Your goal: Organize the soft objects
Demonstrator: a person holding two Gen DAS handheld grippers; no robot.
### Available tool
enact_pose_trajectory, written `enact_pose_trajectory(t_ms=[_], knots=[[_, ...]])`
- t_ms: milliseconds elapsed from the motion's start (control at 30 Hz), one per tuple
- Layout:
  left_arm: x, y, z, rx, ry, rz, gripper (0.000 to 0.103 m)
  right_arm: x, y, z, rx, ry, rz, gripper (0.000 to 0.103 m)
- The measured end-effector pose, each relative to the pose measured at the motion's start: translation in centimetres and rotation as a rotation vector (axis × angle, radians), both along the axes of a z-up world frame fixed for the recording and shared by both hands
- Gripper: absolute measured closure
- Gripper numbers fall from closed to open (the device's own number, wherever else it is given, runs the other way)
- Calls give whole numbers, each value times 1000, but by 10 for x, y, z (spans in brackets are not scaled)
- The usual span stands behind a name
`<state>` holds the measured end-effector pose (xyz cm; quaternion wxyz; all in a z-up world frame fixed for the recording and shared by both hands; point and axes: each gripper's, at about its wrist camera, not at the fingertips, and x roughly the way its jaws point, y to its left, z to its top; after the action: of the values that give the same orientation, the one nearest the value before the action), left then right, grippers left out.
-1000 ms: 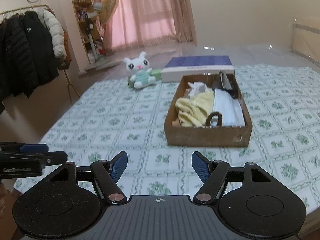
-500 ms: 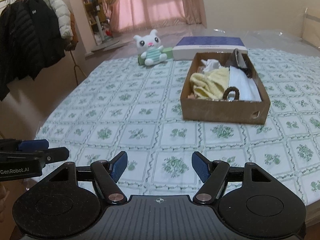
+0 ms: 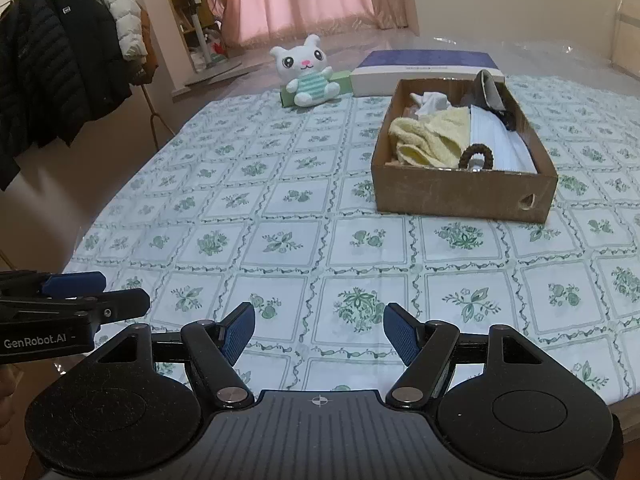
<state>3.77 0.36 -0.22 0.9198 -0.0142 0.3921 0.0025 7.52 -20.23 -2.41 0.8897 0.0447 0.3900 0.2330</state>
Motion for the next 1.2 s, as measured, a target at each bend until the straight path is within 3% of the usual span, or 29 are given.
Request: enact_pose_trajectory(t_ms=[1200], knots=[[9,-3,-6,2,15,-11,42,4,1,-5,7,20,3,32]])
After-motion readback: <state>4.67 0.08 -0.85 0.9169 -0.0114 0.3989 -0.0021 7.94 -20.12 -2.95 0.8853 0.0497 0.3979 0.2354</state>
